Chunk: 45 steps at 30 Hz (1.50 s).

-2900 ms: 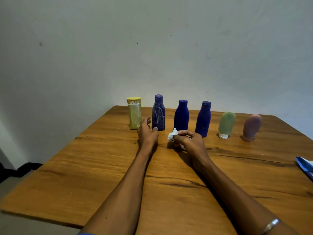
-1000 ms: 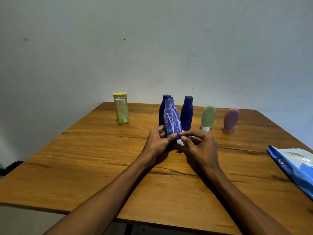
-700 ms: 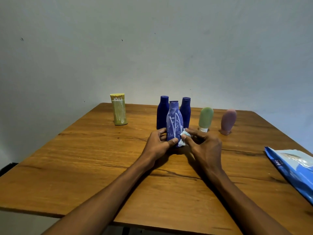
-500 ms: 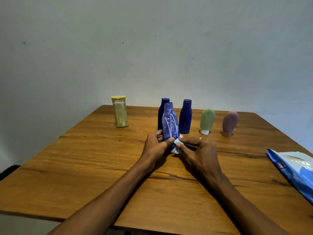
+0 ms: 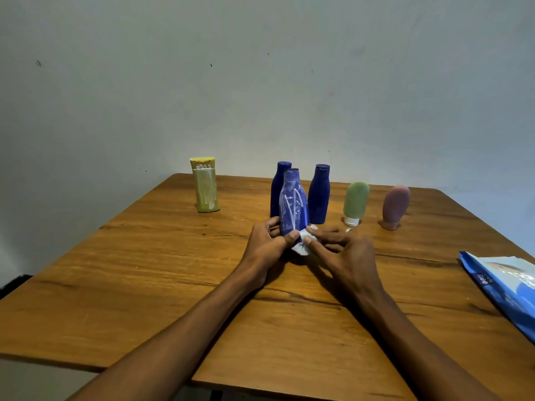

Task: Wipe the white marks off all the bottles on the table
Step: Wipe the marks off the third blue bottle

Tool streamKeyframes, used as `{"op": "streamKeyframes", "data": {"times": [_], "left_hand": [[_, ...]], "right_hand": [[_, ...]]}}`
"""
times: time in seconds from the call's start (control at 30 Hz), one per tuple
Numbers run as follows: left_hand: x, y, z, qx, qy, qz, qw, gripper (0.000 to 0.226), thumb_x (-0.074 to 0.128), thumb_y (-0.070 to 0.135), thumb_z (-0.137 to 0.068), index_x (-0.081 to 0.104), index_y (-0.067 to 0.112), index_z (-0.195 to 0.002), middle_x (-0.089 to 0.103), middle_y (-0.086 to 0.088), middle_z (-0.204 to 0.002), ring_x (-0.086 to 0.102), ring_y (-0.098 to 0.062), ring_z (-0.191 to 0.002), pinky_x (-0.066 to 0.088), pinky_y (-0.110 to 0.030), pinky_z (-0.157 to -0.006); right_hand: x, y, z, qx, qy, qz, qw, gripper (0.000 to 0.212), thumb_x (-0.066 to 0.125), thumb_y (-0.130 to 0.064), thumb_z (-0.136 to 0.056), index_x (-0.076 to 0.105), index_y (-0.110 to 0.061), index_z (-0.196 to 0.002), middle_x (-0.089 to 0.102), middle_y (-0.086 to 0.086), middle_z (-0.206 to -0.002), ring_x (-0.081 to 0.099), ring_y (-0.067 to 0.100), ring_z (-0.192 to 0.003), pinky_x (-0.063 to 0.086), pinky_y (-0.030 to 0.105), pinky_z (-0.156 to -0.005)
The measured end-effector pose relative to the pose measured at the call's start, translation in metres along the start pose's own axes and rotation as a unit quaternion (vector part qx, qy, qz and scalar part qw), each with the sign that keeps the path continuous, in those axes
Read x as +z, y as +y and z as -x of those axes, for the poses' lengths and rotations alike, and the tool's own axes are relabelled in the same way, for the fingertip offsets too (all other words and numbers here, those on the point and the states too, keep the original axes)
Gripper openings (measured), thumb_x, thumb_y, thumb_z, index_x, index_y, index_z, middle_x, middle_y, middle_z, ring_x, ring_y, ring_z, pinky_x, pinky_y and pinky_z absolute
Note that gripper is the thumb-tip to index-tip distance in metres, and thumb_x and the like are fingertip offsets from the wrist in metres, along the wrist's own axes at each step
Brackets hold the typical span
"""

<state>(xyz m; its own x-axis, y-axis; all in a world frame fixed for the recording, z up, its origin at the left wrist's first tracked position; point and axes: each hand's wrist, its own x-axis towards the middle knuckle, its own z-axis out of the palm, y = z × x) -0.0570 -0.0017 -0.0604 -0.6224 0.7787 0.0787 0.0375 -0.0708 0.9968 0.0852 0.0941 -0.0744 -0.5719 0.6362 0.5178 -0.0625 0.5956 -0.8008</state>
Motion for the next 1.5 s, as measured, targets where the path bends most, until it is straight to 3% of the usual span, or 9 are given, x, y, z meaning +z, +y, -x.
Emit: {"op": "streamKeyframes", "data": {"times": [0.13, 0.4, 0.6, 0.73, 0.9, 1.1, 1.23, 1.4, 1.5], "left_hand": [[0.000, 0.003, 0.003, 0.012, -0.010, -0.010, 1.000, 0.044, 0.067, 0.007, -0.094, 0.055, 0.015, -0.136, 0.071, -0.011, -0.124, 0.072, -0.022, -0.109, 0.059, -0.047, -0.095], [0.014, 0.005, 0.015, -0.018, -0.137, -0.004, 0.990, 0.047, 0.069, -0.002, -0.090, 0.056, 0.014, -0.133, 0.069, -0.014, -0.122, 0.073, -0.029, -0.106, 0.063, -0.045, -0.082], [0.011, 0.006, 0.015, 0.030, -0.069, -0.031, 0.997, 0.041, 0.067, 0.003, -0.093, 0.058, 0.027, -0.124, 0.068, -0.009, -0.125, 0.069, -0.023, -0.113, 0.062, -0.040, -0.087], [0.008, 0.008, 0.015, 0.070, -0.048, -0.048, 0.995, 0.041, 0.070, 0.007, -0.091, 0.056, 0.033, -0.120, 0.069, -0.004, -0.124, 0.068, -0.018, -0.113, 0.062, -0.032, -0.084], [0.011, 0.006, 0.014, 0.073, -0.068, -0.106, 0.989, 0.051, 0.071, 0.009, -0.092, 0.054, 0.025, -0.136, 0.065, 0.000, -0.130, 0.062, -0.015, -0.121, 0.054, -0.041, -0.102], [0.019, 0.000, 0.016, 0.089, -0.093, -0.145, 0.981, 0.054, 0.072, 0.005, -0.090, 0.053, 0.044, -0.121, 0.065, 0.017, -0.117, 0.062, 0.002, -0.110, 0.052, -0.017, -0.088], [0.019, 0.000, 0.016, 0.098, -0.079, -0.149, 0.981, 0.055, 0.072, 0.004, -0.090, 0.054, 0.037, -0.130, 0.065, 0.013, -0.124, 0.061, 0.002, -0.110, 0.053, -0.022, -0.095], [0.015, 0.003, 0.016, 0.093, -0.060, -0.118, 0.987, 0.057, 0.068, 0.002, -0.092, 0.051, 0.030, -0.139, 0.061, 0.018, -0.118, 0.060, 0.002, -0.109, 0.052, -0.023, -0.096], [0.015, 0.002, 0.016, 0.096, -0.066, -0.129, 0.985, 0.058, 0.069, 0.003, -0.091, 0.051, 0.026, -0.142, 0.061, 0.015, -0.122, 0.060, 0.001, -0.111, 0.052, -0.022, -0.095]], "right_hand": [[0.000, -0.006, 0.005, 0.003, 0.009, -0.058, 0.998, 0.022, 0.078, -0.016, -0.090, 0.078, -0.010, -0.111, 0.079, -0.002, -0.100, 0.076, 0.006, -0.088, 0.063, 0.025, -0.071], [-0.010, -0.016, -0.015, -0.083, 0.171, -0.026, 0.981, 0.032, 0.078, -0.016, -0.090, 0.071, -0.014, -0.121, 0.075, -0.008, -0.108, 0.072, -0.002, -0.098, 0.057, 0.012, -0.076], [-0.016, -0.010, -0.013, -0.024, 0.060, -0.054, 0.996, 0.017, 0.078, -0.017, -0.090, 0.078, -0.013, -0.106, 0.079, -0.005, -0.095, 0.075, 0.007, -0.091, 0.061, 0.024, -0.078], [-0.023, -0.004, -0.015, 0.018, -0.018, -0.040, 0.999, 0.009, 0.079, -0.017, -0.089, 0.079, -0.016, -0.098, 0.078, -0.004, -0.088, 0.073, 0.008, -0.081, 0.055, 0.020, -0.068], [-0.024, -0.009, -0.018, -0.016, 0.049, -0.033, 0.998, 0.013, 0.079, -0.017, -0.088, 0.079, -0.014, -0.101, 0.079, -0.005, -0.092, 0.074, 0.007, -0.088, 0.061, 0.023, -0.077], [-0.018, -0.024, -0.024, -0.076, 0.186, -0.063, 0.978, 0.026, 0.077, -0.015, -0.091, 0.075, -0.010, -0.116, 0.077, -0.003, -0.103, 0.073, 0.001, -0.095, 0.055, 0.011, -0.070], [-0.021, -0.022, -0.023, -0.068, 0.162, -0.056, 0.983, 0.023, 0.077, -0.020, -0.090, 0.077, -0.009, -0.110, 0.078, -0.005, -0.097, 0.073, 0.003, -0.090, 0.054, 0.012, -0.068], [-0.029, -0.013, -0.022, -0.037, 0.055, -0.024, 0.998, 0.005, 0.078, -0.017, -0.089, 0.078, -0.013, -0.091, 0.077, -0.007, -0.084, 0.073, 0.006, -0.083, 0.055, 0.016, -0.071], [-0.027, -0.013, -0.021, -0.051, 0.075, -0.007, 0.996, 0.008, 0.078, -0.020, -0.089, 0.078, -0.013, -0.094, 0.077, -0.007, -0.088, 0.073, 0.008, -0.084, 0.057, 0.017, -0.070]]}}
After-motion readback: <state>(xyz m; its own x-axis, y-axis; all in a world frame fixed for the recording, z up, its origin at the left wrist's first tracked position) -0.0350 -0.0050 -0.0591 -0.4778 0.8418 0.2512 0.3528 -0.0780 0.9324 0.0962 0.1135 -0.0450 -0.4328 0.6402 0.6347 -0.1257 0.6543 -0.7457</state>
